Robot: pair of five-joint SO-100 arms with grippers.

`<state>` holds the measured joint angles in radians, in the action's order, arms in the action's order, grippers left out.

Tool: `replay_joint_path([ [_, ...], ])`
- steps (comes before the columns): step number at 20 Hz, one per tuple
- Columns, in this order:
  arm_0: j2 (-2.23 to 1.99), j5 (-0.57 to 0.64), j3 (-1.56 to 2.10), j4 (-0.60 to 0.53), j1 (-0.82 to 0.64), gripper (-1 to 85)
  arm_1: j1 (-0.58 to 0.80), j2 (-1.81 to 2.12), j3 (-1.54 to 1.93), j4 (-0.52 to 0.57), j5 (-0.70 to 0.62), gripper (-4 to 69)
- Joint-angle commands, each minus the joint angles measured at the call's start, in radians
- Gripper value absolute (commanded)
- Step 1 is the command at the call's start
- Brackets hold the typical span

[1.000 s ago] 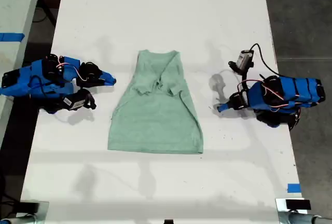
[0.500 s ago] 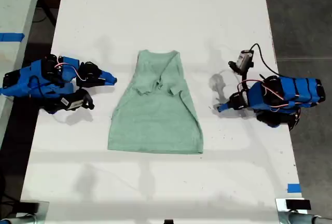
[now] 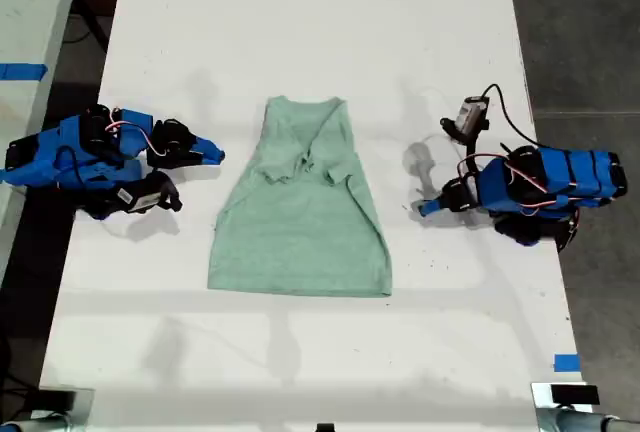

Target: Fold t shirt

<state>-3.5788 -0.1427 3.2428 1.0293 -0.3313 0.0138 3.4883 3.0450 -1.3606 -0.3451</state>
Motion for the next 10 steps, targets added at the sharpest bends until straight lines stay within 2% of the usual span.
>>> replay_joint_path([
  [1, -0.006, -0.012, 0.044, 0.0, 0.006, 1.2, -0.002, 0.011, 0.066, 0.031, -0.002, 5.6],
  [10, -0.006, -0.012, 0.046, -0.002, -0.005, -0.2, -0.008, 0.011, 0.066, 0.031, -0.002, 4.8],
])
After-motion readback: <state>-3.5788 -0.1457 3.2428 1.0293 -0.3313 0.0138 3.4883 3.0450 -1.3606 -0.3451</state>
